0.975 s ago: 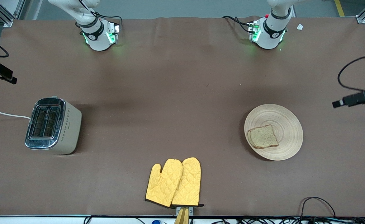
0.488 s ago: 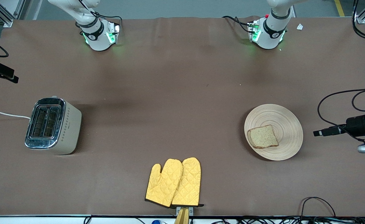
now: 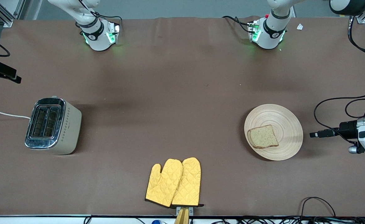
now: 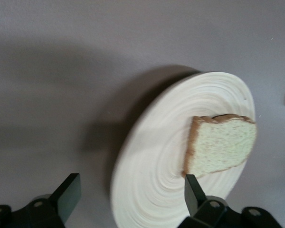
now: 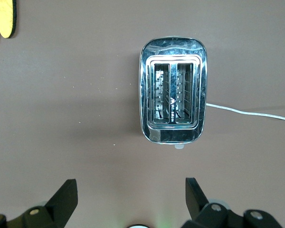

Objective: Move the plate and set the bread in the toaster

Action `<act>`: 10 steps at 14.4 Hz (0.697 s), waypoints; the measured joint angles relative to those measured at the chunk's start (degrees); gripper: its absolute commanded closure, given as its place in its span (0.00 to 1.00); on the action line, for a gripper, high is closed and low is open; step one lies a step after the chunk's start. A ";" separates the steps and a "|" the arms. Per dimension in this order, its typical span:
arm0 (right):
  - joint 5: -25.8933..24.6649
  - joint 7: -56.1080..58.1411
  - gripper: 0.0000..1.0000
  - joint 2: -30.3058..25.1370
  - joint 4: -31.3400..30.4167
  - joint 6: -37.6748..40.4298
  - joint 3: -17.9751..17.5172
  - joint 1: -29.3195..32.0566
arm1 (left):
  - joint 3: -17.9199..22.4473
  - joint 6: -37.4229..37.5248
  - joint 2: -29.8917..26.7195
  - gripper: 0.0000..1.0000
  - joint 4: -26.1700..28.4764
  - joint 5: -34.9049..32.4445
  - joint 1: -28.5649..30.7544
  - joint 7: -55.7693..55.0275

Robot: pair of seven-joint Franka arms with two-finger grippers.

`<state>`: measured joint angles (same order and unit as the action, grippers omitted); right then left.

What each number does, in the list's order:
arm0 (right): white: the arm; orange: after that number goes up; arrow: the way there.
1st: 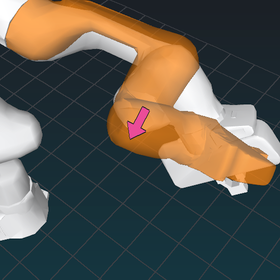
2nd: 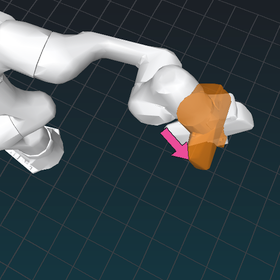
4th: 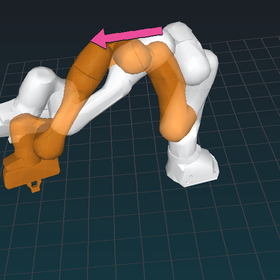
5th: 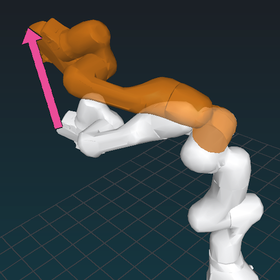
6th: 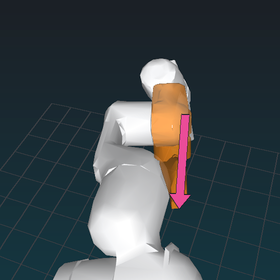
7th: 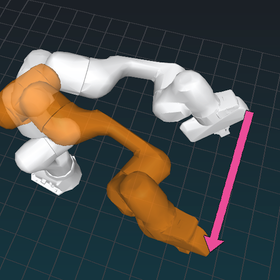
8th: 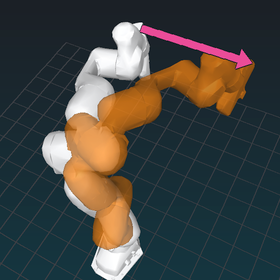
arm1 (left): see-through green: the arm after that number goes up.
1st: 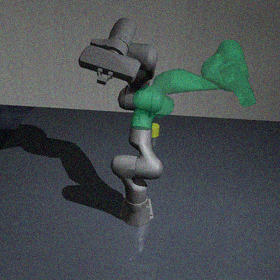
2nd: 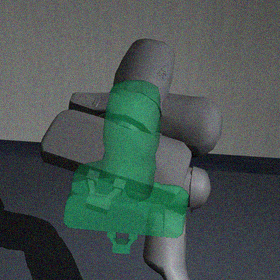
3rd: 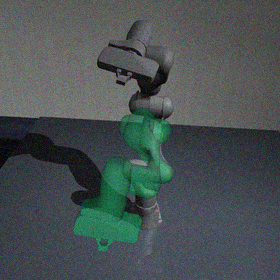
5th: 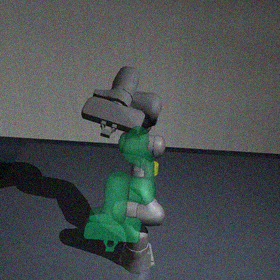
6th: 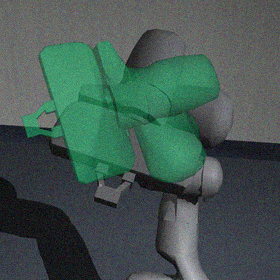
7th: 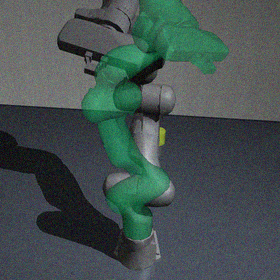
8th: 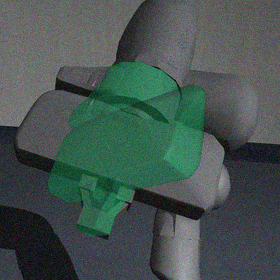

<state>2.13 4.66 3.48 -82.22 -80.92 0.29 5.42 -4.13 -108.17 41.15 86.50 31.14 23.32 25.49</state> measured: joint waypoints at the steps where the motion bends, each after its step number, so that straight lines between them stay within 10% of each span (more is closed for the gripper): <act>1: 0.04 0.00 0.00 0.04 -0.03 0.03 0.00 0.00 | -0.01 -0.06 1.26 0.13 -0.44 1.28 0.66 2.61; 10: 0.13 0.18 0.00 0.10 -0.05 0.17 -0.23 -0.17 | -0.18 1.68 6.08 0.48 -1.04 7.75 2.68 17.57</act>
<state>2.26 4.84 3.58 -82.27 -80.75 0.07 5.25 -4.32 -106.50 47.23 85.46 38.89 26.00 43.06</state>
